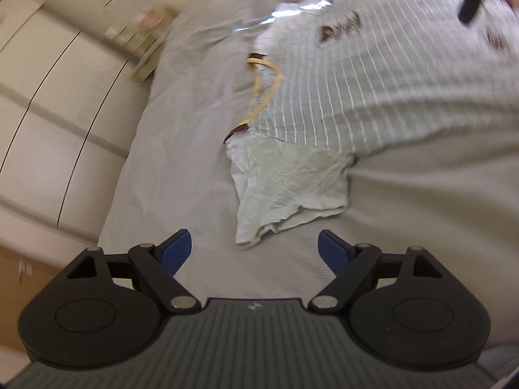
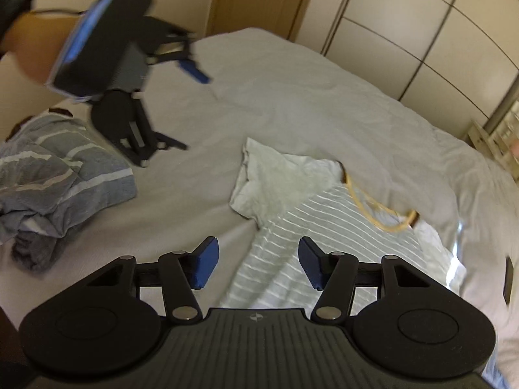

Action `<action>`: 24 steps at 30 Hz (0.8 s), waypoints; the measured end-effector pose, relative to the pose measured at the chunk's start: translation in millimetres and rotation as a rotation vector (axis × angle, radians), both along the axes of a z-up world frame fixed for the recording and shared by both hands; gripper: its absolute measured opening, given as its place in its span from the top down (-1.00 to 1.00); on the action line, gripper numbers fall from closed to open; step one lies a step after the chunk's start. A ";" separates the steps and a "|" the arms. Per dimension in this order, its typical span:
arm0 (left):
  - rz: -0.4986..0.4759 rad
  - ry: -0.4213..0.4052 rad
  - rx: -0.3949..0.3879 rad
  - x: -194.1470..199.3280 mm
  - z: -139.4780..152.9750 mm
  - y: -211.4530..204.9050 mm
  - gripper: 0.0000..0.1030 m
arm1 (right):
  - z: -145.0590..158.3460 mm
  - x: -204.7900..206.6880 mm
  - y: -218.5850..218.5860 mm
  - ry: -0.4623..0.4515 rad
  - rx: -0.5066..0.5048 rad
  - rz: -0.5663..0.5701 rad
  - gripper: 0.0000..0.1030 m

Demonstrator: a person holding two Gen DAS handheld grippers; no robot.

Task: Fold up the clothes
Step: 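Grasp the shirt side edge beside the sleeve with the left gripper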

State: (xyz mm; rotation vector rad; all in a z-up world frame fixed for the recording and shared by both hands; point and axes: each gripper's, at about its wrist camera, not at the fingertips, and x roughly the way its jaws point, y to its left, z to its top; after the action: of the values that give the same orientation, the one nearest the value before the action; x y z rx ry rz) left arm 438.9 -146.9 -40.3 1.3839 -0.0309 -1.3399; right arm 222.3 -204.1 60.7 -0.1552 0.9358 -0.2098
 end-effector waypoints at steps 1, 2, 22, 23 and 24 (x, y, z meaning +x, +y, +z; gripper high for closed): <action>-0.027 -0.019 0.011 10.9 -10.5 -7.4 -0.48 | -6.2 11.2 1.3 0.013 0.000 -0.004 -0.01; -0.051 -0.038 0.022 21.8 -21.2 -15.4 -0.44 | -12.4 22.3 2.6 0.026 -0.001 -0.008 0.00; -0.497 -0.313 0.100 91.3 -147.1 -78.9 0.19 | -147.7 156.5 -27.7 0.103 0.026 -0.075 0.20; -0.498 -0.320 0.098 92.4 -147.7 -81.5 0.34 | -152.2 160.0 -27.9 0.105 0.023 -0.075 0.19; -0.492 -0.312 0.097 93.5 -146.9 -84.2 0.41 | -156.6 163.6 -28.0 0.108 0.020 -0.075 0.19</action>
State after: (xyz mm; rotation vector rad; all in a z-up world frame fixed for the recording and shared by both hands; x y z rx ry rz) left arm 532.4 -231.1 -187.2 1.7284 -0.5528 -1.5199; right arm 385.9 -232.1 -95.9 -0.1140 1.0514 -0.2633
